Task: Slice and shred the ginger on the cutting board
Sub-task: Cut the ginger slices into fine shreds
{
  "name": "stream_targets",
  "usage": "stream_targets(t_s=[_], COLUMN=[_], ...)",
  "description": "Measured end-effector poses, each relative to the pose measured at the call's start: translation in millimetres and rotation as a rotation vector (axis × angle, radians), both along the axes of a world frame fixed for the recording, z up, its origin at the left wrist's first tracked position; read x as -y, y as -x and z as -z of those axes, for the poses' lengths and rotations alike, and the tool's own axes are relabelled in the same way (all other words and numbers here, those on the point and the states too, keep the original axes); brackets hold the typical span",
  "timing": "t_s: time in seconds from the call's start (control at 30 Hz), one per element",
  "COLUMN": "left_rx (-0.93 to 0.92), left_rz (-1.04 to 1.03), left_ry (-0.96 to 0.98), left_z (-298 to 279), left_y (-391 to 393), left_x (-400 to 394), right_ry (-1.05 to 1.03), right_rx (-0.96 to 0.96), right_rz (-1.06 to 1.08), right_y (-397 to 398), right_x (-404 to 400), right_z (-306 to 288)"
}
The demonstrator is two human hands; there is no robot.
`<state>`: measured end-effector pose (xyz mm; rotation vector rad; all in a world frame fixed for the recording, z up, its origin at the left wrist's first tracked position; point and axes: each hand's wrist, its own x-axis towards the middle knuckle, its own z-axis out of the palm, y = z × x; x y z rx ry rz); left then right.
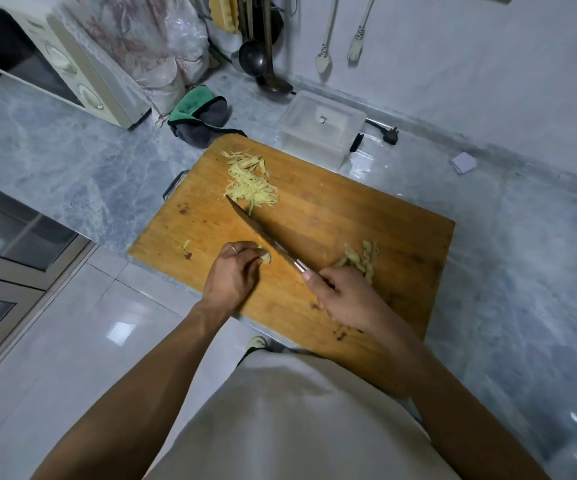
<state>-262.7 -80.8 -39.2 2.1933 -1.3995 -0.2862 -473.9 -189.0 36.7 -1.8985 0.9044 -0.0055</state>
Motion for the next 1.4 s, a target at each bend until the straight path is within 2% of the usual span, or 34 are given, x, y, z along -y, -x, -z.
stream_targets(t_s=[0.17,0.4,0.63,0.83,1.03,1.4], left_rx=[-0.024,-0.011,0.092,0.127,0.221,0.248], left_rz=[-0.053,-0.144,-0.087,-0.038,0.003,-0.034], left_ry=[-0.031,0.043,-0.007,-0.029,0.062,0.198], left_z=[3.3,5.1,-0.5,15.8,13.7,13.2], left_y=[1.8,26.0,27.6,22.0,25.7,35.2], left_x=[3.3,-4.0,-6.9,-15.8,-11.9,-8.6], right_ry=[-0.022,-0.103,-0.123,0.092,0.302,0.194], right_rx=[-0.047,-0.154,-0.201,-0.149,-0.188,-0.183], right_rz=[-0.107,-0.197,-0.221,-0.136,-0.28,-0.232], right_y=[4.1,10.0,7.0,6.2,0.8,-9.2], right_x=[6.4,26.9,32.8,7.8,-10.3,-11.6], right_z=[3.0,-8.6,-8.0,-2.1,-9.7,-10.0])
